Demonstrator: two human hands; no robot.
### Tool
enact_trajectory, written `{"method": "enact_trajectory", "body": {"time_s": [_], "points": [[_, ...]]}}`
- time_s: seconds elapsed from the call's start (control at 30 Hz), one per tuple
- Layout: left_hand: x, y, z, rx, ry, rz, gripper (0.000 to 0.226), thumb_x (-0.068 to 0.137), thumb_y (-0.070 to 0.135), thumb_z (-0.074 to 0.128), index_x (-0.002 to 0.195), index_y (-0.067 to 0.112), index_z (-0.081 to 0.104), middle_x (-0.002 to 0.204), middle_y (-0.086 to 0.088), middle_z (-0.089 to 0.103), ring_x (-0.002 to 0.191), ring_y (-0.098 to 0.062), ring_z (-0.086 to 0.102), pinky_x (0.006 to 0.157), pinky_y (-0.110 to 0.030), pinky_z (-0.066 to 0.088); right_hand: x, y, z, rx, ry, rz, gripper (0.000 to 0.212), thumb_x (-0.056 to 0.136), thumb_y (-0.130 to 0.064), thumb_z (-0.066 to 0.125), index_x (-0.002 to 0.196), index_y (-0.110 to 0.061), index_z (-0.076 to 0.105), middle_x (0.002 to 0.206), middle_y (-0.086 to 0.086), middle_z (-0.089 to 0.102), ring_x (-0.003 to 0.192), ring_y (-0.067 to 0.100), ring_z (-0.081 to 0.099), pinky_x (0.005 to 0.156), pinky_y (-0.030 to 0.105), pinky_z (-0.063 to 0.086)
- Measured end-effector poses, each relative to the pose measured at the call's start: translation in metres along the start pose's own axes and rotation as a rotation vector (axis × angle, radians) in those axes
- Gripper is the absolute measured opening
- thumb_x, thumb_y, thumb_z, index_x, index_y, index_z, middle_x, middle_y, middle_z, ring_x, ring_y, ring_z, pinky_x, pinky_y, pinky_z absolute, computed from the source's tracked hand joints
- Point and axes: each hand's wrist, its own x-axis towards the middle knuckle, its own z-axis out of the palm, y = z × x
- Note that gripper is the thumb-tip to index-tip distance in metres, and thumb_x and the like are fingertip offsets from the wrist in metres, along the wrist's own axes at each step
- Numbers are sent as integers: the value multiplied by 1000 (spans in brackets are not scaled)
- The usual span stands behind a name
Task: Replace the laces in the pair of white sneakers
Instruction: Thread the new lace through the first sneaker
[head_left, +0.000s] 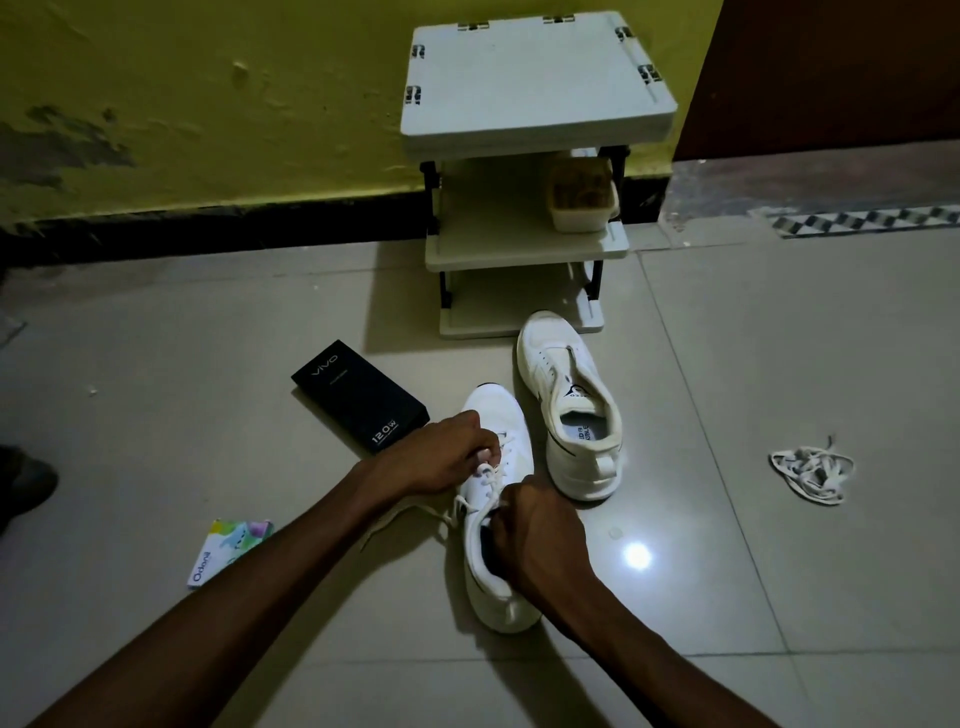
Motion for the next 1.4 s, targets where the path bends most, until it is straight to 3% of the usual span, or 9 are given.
{"method": "enact_trajectory", "body": {"time_s": [0.2, 0.47, 0.6, 0.73, 0.83, 1.03, 1.17, 1.27, 1.4], "points": [[1, 7, -15, -57, -143, -4, 24, 102, 10, 43, 106, 2, 65, 95, -7, 55, 87, -16, 48, 69, -25, 31, -3, -4, 0, -89, 141, -46, 16, 93, -21, 52, 95, -9, 63, 96, 10, 61, 89, 27, 60, 70, 27, 39], [7, 8, -25, 14, -243, 37, 19, 99, 25, 53, 89, 11, 63, 84, -4, 57, 81, -21, 54, 70, -30, 39, -2, -3, 0, -29, 112, -12, 21, 94, -22, 54, 105, -7, 63, 106, 11, 61, 100, 26, 59, 75, 23, 36], [-1, -3, -17, -45, 11, 63, 12, 85, 20, 72, 96, 19, 75, 89, 5, 61, 81, -6, 56, 75, -26, 46, -1, -2, 3, 19, 91, -6, 29, 91, -23, 62, 110, -1, 65, 112, 14, 63, 104, 26, 60, 77, 18, 28], [-7, -2, -4, -105, 204, 15, 9, 80, 21, 74, 81, 30, 71, 87, 15, 58, 79, 0, 57, 75, -28, 51, -1, -5, 3, 11, 176, -65, 22, 76, -13, 78, 89, 3, 71, 89, 17, 69, 80, 30, 67, 67, 25, 44], [-9, 8, 6, 19, 253, -56, 7, 85, 20, 62, 81, 27, 62, 95, 12, 53, 85, -12, 59, 75, -38, 51, -3, -7, -2, -3, 221, -100, 14, 80, -15, 71, 83, -2, 68, 84, 14, 66, 69, 19, 55, 55, 14, 33], [-12, 12, 21, 141, 328, -103, 10, 87, 19, 55, 94, 25, 53, 103, 6, 51, 86, -22, 60, 63, -33, 42, -5, -7, -4, -71, 173, -78, 15, 93, -18, 53, 94, -7, 62, 96, 11, 60, 90, 28, 58, 73, 29, 43], [-14, 12, 20, -10, 321, -80, 21, 80, 6, 54, 83, 25, 45, 91, 3, 58, 80, -21, 59, 70, -39, 49, -5, -8, -2, -55, 185, -87, 12, 88, -17, 60, 88, -6, 65, 89, 12, 63, 81, 28, 61, 66, 27, 40], [-17, 17, 20, -182, 353, -99, 25, 72, -2, 50, 77, 23, 47, 77, 4, 60, 71, -15, 57, 65, -32, 49, -2, -7, 2, -9, 202, -93, 12, 77, -15, 73, 77, -4, 68, 76, 13, 66, 68, 27, 64, 60, 24, 38], [-17, 25, 20, -189, 314, -129, 21, 72, -3, 47, 81, 15, 46, 81, -4, 63, 74, -22, 58, 63, -31, 46, -2, -8, -3, -99, 156, -80, 14, 92, -17, 54, 93, -5, 61, 96, 13, 61, 88, 30, 59, 72, 29, 42]]}}
